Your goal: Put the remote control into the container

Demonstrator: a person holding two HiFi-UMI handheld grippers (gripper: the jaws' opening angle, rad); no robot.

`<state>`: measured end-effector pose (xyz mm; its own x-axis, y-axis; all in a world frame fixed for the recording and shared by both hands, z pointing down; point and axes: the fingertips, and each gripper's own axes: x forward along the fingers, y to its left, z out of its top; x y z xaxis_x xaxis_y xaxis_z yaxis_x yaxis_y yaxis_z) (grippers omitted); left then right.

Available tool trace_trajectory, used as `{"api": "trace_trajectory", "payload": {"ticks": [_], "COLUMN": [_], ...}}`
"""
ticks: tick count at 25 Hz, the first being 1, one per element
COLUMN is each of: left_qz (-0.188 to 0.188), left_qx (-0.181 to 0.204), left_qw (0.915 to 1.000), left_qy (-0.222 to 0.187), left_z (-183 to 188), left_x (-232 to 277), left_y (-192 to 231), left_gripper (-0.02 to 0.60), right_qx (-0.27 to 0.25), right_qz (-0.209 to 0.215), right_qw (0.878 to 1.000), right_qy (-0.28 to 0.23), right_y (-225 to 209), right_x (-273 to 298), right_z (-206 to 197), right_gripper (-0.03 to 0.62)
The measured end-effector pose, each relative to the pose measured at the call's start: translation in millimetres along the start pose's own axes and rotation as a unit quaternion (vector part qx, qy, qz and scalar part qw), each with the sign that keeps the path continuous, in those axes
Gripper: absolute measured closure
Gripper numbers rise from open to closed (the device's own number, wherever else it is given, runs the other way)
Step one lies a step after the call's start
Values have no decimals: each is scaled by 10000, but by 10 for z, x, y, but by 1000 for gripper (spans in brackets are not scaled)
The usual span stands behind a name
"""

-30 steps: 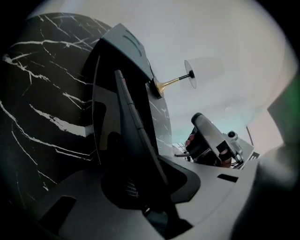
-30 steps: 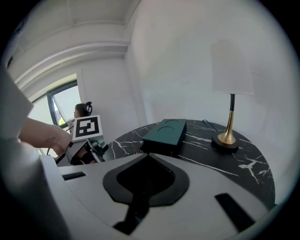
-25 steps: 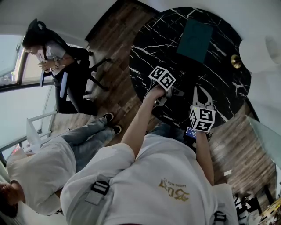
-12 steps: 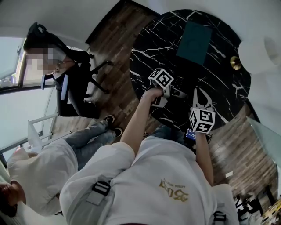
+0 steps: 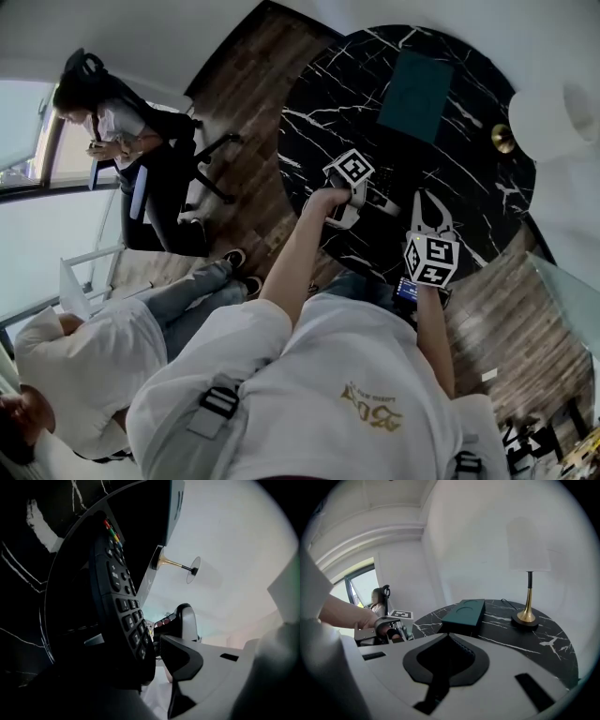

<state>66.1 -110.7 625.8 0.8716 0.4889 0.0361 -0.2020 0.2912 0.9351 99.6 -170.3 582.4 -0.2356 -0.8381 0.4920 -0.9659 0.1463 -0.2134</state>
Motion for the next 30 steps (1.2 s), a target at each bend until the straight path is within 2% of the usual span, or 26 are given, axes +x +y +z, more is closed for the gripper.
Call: {"api": "trace_trajectory", "payload": {"ticks": [2, 5, 7, 16, 21, 23, 24, 27, 30], "left_qz": [77, 247, 206, -402, -1171, -1552, -1822, -2600, -3034], "left_qx": [-24, 134, 124, -229, -457, -521, -592, -933, -1132], "left_qw": [9999, 9991, 9990, 9982, 9896, 9826, 9760, 9475, 9232], "left_qy": [-73, -322, -375, -381, -696, -877, -1033, -1611, -2070], "left_z": [55, 272, 342, 268, 275, 303, 344, 467, 505], "left_x": [-32, -74, -71, -83, -97, -112, -125, -167, -201], "left_y": [15, -5, -34, -17, -104, -164, -206, -255, -228], "left_gripper": [460, 460, 460, 459, 459, 459, 459, 459, 459], "right_qx": [-4, 3, 12, 3, 7, -1, -7, -18, -49], "right_qz": [16, 8, 16, 6, 35, 68, 79, 94, 79], "right_qw": [10000, 10000, 10000, 10000, 10000, 10000, 10000, 10000, 10000], "right_qy": [3, 43, 66, 46, 55, 43, 39, 28, -4], "right_y": [8, -8, 8, 1, 34, 61, 69, 88, 70], "right_x": [0, 7, 11, 21, 22, 21, 21, 6, -21], "right_z": [-1, -39, -59, -26, -54, -45, -40, -25, 1], "right_gripper": [583, 583, 583, 583, 583, 583, 583, 583, 583]}}
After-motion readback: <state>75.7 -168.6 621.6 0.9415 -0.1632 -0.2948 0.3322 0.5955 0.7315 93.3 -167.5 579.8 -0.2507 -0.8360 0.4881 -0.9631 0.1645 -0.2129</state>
